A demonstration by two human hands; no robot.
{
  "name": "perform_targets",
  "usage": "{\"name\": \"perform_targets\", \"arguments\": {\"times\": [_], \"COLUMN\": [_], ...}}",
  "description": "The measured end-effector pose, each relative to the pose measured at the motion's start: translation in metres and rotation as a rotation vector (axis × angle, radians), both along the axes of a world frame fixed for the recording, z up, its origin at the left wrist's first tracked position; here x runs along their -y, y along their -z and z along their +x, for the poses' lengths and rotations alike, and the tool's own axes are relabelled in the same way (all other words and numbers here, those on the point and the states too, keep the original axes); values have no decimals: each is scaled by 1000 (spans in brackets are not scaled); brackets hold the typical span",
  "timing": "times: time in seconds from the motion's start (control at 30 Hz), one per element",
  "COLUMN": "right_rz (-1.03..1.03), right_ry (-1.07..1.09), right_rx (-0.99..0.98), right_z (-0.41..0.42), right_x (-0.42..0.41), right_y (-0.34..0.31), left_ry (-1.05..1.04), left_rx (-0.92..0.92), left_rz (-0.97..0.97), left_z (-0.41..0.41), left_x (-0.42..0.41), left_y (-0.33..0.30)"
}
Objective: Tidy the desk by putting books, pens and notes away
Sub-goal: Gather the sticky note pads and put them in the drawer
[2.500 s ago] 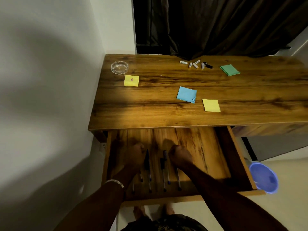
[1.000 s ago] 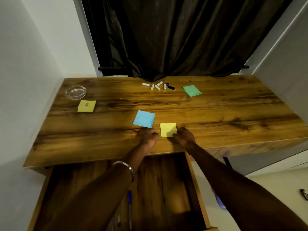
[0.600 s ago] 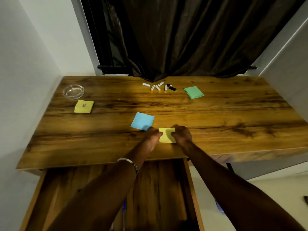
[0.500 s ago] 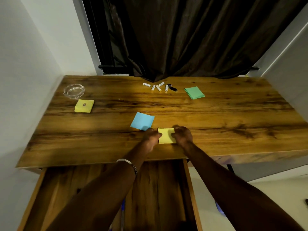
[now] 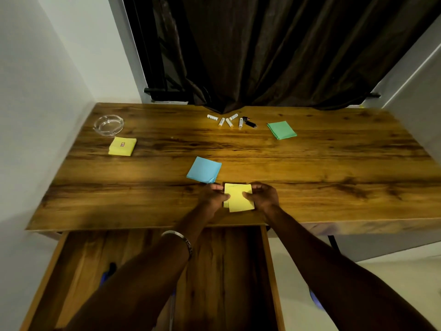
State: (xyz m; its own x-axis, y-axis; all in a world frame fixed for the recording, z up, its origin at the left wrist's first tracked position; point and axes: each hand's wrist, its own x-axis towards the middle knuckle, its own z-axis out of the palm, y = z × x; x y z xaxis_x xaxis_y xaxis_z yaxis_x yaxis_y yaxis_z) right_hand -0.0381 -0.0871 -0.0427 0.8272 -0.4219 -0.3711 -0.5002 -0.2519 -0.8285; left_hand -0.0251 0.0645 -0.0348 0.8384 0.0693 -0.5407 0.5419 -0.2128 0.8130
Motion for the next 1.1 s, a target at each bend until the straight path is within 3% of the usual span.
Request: {"name": "perform_targets", "arguments": {"times": [0.27, 0.53, 0.6, 0.73, 0.87, 1.1], "right_rz": [7, 144, 143, 51, -113, -86], "right_ry": [-8, 55, 50, 0, -57, -135], "right_rx": [-25, 0, 13, -48, -77, 185], "right_z": [-7, -13, -12, -9, -6, -8], "right_x": [7, 2, -2, -9, -18, -16], "right_y": [-1, -14, -15, -11, -10, -10], "left_ry": [85, 96, 100, 66, 107, 209], "left_rx": [10, 93, 75, -20, -8, 369], "left_rz": [117, 302, 257, -20, -14, 373], "left_z": [-3, -2, -3, -9, -10, -6], "left_x": [2, -2, -3, -3, -3, -18], "left_y": [4, 1, 0, -4, -3, -6]}}
